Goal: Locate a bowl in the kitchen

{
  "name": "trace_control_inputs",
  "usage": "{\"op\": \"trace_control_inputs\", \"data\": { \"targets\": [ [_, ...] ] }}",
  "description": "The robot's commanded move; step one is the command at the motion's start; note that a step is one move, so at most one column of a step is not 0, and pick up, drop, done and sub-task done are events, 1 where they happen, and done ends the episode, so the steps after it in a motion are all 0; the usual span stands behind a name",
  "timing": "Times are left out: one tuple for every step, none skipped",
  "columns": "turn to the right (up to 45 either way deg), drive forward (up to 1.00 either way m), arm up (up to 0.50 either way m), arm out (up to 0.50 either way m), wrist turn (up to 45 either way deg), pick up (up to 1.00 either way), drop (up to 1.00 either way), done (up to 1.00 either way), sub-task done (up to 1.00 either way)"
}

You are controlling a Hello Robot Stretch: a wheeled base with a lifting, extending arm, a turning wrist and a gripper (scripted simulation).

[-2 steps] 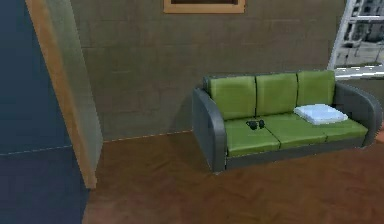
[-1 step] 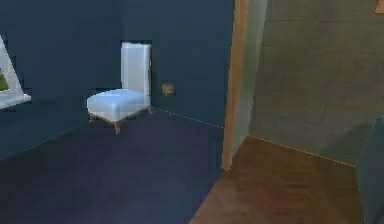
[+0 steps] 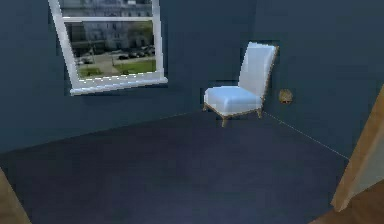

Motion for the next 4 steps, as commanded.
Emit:
{"op": "trace_control_inputs", "data": {
  "targets": [
    [0.0, 0.7, 0.0, 0.0, 0.0, 0.0, 0.0, 0.0, 0.0],
    [-45.0, 0.0, 0.0, 0.0, 0.0, 0.0, 0.0, 0.0, 0.0],
    [-24.0, 0.0, 0.0, 0.0, 0.0, 0.0, 0.0, 0.0, 0.0],
    [0.0, 1.0, 0.0, 0.0, 0.0, 0.0, 0.0, 0.0, 0.0]
  ]
}}
